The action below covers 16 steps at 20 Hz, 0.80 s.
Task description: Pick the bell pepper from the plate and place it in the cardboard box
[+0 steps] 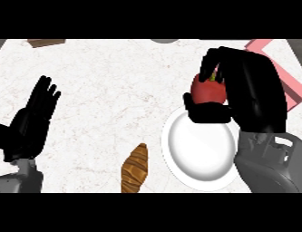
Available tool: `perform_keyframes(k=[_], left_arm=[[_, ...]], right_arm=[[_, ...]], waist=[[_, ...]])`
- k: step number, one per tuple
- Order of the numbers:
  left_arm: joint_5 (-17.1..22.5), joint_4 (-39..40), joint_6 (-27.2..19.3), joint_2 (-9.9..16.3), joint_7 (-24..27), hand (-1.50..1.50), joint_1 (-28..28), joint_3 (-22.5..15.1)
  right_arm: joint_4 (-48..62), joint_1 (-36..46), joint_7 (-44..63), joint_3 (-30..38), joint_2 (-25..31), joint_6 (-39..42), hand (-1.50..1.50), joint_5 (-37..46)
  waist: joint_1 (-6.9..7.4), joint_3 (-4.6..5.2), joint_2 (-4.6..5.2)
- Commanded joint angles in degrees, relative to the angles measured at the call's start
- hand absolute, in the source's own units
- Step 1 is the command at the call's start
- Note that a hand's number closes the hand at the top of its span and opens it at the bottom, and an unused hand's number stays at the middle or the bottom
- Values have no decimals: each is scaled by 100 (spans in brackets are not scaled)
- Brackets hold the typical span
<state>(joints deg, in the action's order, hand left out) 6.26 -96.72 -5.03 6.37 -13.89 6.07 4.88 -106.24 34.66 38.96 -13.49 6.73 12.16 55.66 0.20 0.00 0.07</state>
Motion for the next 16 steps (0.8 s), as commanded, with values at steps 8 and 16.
perform_keyframes(k=[8,16], left_arm=[[95,307,222,64,222,0,54,96],[44,129,16,-49,-40,0,168,38]], right_arm=[[2325,746,-1445,1175,932,-762,150,261],[4003,624,-2450,1136,1558,-933,150,641]], waist=[[37,2,10],[47,0,24]])
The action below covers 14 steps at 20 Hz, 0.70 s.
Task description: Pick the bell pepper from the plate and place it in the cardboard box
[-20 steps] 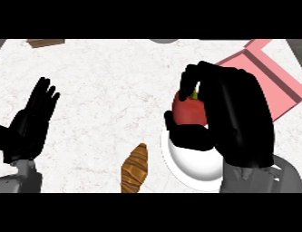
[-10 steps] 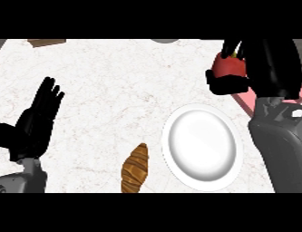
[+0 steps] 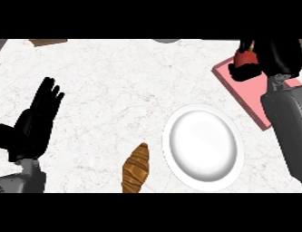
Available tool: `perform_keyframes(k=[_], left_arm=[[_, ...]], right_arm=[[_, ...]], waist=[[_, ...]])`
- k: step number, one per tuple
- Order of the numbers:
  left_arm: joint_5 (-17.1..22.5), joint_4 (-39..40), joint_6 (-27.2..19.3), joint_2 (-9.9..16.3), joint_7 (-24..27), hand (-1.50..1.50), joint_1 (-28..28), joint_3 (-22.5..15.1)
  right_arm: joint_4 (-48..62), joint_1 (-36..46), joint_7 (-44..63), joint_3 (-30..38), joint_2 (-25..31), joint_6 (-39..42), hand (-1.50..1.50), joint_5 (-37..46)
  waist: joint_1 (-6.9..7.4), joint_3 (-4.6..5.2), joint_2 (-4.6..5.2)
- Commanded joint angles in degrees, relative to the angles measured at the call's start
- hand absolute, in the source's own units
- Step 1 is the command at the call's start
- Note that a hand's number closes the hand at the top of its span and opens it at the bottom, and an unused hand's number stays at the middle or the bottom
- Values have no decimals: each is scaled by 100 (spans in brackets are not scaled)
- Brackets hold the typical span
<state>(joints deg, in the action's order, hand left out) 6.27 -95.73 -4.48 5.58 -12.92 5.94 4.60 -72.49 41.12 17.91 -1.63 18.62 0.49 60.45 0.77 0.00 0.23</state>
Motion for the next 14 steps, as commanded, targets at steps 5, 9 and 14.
perform_keyframes(k=[5,9,14], left_arm=[[-92,19,-64,-46,64,0,25,-40],[-100,-180,-92,-89,-86,0,-23,-119],[24,-181,64,66,-48,0,37,16]], right_arm=[[1753,142,-339,-96,644,1269,-150,202],[2777,438,-1246,518,618,302,-150,-169],[2443,524,-1752,896,156,-1263,-150,-495]], waist=[[46,0,22],[46,-6,11],[63,-13,20]])
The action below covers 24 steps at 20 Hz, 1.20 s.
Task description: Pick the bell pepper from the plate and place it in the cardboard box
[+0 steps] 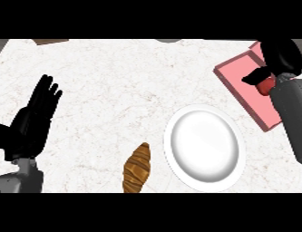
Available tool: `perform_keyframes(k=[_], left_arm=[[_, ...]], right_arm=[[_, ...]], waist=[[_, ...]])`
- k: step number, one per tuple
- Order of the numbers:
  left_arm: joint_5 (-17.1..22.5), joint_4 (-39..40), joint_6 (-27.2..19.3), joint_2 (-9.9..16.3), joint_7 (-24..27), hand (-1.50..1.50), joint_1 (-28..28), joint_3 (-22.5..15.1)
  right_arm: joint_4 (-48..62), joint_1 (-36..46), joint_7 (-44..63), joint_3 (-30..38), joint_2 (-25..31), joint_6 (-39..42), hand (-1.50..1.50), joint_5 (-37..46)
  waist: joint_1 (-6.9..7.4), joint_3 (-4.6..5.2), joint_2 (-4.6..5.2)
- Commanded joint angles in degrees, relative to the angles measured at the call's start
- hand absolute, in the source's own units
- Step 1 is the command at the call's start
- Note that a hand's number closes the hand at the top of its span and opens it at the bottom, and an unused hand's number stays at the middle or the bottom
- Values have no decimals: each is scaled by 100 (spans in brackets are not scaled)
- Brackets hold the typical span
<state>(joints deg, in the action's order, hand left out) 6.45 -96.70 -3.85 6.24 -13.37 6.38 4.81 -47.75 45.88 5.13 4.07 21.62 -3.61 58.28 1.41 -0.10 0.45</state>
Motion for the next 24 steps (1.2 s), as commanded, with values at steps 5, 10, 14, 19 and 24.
perform_keyframes(k=[5,10,14,19,24], left_arm=[[62,6,11,51,-88,0,6,90],[88,159,61,87,-34,0,42,142],[87,-93,111,44,95,0,-390,99],[-119,27,-72,-161,230,0,-420,-51],[-76,192,-157,-61,-128,0,263,48]], right_arm=[[-207,288,-1219,1022,-369,-1093,-150,-1326],[-266,532,-1078,1852,-523,-467,-150,-2566],[-183,453,-1267,2635,-300,46,-150,-3599],[-231,167,-1536,2961,-53,222,-150,-4175],[107,-231,-2216,3265,476,496,-150,-4625]], waist=[[-55,1,-32],[-138,4,-57],[-98,2,-57],[-104,8,-41],[-120,6,-30]])
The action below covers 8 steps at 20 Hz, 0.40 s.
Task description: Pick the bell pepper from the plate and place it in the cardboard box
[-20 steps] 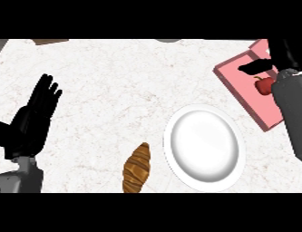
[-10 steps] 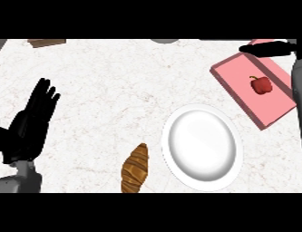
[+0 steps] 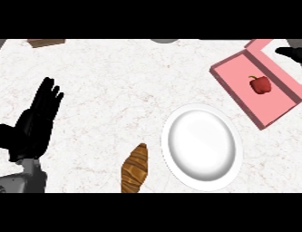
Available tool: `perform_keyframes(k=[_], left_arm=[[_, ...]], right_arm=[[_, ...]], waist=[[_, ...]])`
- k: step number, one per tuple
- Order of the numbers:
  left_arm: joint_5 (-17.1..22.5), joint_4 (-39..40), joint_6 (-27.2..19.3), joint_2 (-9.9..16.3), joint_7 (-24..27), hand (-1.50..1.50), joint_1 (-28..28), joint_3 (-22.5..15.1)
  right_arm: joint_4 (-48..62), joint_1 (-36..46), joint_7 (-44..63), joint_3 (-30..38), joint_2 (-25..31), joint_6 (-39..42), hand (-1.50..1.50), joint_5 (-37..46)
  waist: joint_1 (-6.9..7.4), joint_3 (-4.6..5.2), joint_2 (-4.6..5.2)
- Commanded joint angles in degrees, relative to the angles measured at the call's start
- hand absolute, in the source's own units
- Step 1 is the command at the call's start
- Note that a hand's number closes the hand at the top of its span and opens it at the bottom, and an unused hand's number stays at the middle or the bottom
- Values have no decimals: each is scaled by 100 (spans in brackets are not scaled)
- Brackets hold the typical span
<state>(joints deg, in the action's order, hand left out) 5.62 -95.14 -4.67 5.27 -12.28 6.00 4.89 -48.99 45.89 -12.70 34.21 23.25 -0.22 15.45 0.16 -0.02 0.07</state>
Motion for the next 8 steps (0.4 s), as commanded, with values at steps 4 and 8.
perform_keyframes(k=[4,8], left_arm=[[38,357,118,66,339,0,55,161],[166,8,119,112,-27,0,83,185]], right_arm=[[197,-325,-420,222,518,307,-150,-688],[671,-479,-762,285,953,501,-150,-842]], waist=[[-1,2,1],[19,0,2]])
